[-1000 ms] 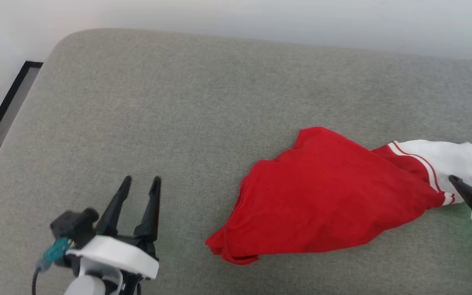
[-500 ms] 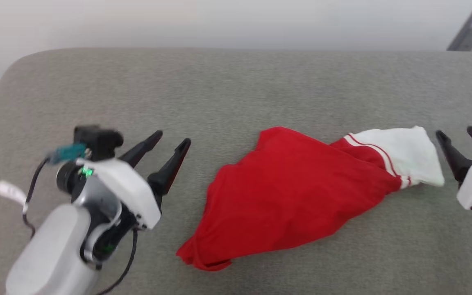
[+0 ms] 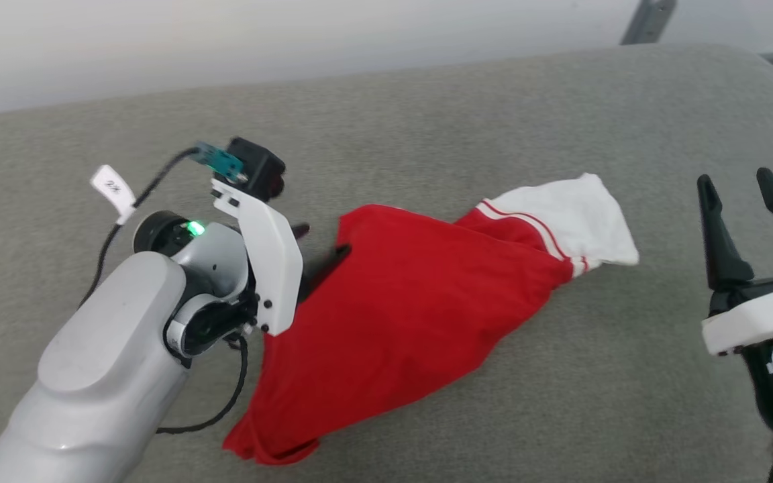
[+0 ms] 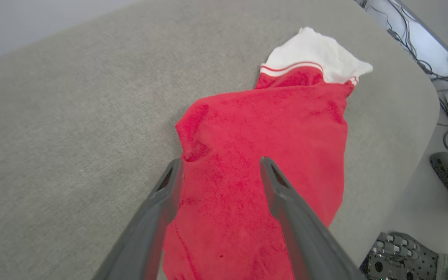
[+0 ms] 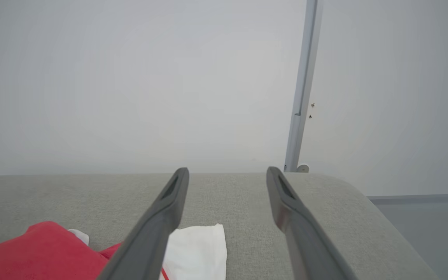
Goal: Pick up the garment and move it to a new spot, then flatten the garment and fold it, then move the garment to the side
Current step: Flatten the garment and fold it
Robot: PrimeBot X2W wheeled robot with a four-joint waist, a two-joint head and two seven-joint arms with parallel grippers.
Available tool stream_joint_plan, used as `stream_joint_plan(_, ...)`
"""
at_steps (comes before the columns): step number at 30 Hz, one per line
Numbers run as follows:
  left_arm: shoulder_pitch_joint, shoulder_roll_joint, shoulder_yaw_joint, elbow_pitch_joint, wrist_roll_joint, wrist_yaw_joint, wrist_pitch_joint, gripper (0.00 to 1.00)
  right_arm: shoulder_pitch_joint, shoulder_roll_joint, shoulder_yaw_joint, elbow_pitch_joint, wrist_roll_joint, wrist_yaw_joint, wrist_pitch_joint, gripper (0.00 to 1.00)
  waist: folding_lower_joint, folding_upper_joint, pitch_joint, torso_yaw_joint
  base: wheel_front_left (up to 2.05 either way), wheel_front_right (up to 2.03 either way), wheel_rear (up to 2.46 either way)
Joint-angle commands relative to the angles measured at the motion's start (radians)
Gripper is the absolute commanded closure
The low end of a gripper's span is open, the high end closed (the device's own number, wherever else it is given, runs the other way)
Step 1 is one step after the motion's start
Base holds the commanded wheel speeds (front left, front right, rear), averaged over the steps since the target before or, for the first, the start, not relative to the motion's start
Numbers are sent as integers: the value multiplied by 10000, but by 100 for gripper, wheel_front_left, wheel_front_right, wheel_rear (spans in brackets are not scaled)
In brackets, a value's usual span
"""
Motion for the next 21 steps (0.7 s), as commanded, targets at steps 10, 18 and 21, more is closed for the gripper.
stream_joint_plan(10, -475, -218, -876, 1756, 96, 531, 2105, 0, 334, 871, 78, -26, -312, -3, -553, 0, 0, 0, 347, -973, 0, 0, 0)
stream_joint_plan(18, -403, -567, -1528, 3143, 456, 585, 2427, 31, 222, 1031, 313, -320, -51, -3, -664, 0, 0, 0, 622, -1139, 0, 0, 0)
stream_joint_plan(21, -430, -723, -1647, 3558, 484, 424, 2259, 100, 184, 1016, 315, -358, -9, -3, -692, 0, 0, 0, 676, -1091, 0, 0, 0)
